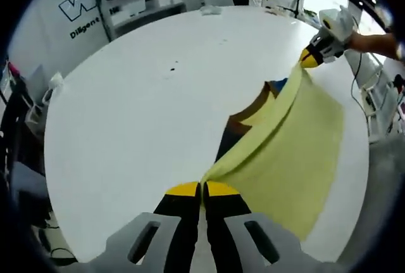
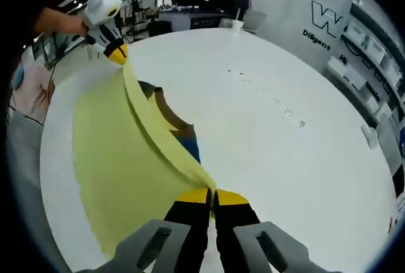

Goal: Fold the garment on the visible template until the final outline fits inside the template.

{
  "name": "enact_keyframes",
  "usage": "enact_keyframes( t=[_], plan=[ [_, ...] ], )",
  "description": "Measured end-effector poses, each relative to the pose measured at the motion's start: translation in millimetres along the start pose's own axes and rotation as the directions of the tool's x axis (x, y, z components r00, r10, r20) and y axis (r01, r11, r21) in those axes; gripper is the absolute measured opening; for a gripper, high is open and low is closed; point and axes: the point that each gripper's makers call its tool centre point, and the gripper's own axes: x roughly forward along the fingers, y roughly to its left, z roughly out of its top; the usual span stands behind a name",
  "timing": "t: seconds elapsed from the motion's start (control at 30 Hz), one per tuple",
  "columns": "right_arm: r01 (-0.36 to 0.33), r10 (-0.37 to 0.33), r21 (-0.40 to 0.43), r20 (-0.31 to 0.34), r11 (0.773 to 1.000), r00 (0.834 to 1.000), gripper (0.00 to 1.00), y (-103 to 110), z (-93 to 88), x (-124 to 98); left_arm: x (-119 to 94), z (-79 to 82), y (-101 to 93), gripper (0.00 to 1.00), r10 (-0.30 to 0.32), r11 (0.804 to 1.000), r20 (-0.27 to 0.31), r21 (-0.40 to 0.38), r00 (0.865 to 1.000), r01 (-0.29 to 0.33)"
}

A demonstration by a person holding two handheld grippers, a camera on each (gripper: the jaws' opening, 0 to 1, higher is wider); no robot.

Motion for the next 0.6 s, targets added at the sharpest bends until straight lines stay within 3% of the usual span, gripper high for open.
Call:
enact_keyframes(
  t=[0.23,0.33,0.5,0.6],
  plan=[
    [0.007,-0.007,-0.026,-0.011,1.000,1.000,0.00,-3.2,-0.8,13.0,9.5,-11.8,3.8,0.02,0.011,0.998,-0.045,-0.065,0.999,-0.014],
    [0.046,-0.047,-0.043,-0.019,0.998,0.999,0.00,-11.3,-3.5,15.6,11.5,-18.1,6.2,0.05,0.023,0.997,-0.056,-0.075,0.998,-0.028],
    [0.065,-0.065,-0.025,0.004,0.998,0.998,0.04,-15.8,-7.2,12.5,2.8,-6.1,26.1,0.20,0.106,0.994,0.039,0.000,0.994,-0.106],
    [0.065,-0.066,-0.034,-0.002,0.997,0.998,0.06,-15.1,-11.7,11.3,-1.9,-5.3,31.6,0.27,0.124,0.992,0.057,0.006,0.991,-0.124]
  ],
)
